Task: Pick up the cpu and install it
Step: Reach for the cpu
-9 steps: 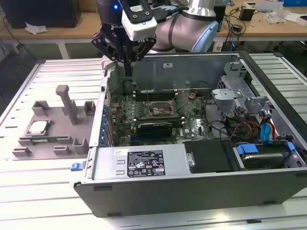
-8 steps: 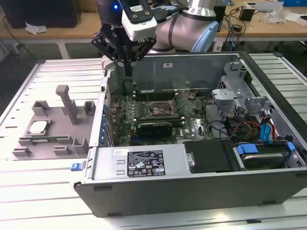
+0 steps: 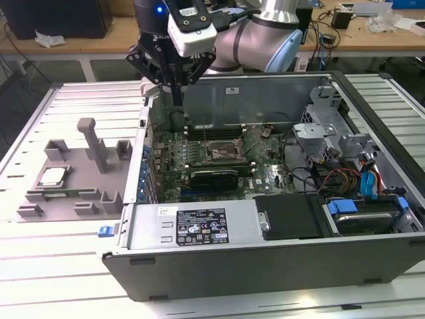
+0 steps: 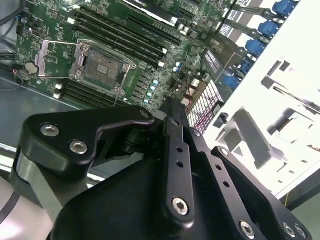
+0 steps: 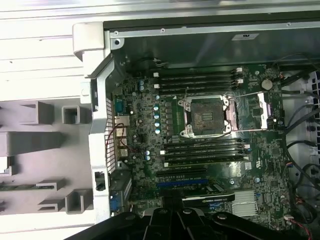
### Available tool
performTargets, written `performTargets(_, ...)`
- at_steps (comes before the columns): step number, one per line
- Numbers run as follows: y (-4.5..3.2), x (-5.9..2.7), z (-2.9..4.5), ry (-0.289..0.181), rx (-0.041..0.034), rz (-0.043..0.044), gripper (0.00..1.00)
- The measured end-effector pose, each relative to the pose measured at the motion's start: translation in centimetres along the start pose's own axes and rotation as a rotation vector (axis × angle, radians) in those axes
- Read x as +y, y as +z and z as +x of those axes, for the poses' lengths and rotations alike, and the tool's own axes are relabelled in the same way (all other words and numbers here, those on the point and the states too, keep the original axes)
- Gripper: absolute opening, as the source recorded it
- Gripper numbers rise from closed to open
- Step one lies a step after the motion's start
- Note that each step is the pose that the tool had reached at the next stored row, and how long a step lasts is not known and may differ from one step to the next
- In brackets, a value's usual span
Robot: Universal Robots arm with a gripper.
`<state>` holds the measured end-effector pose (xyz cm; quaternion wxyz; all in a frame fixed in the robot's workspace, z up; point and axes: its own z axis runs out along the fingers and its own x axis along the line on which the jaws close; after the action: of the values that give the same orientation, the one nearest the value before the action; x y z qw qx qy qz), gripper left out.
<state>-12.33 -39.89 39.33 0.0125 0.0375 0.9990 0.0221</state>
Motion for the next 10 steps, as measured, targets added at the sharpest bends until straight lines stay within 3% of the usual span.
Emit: performTargets(10, -0.04, -0.11, 1.54, 0.000, 0.0000, 0.0000, 0.11)
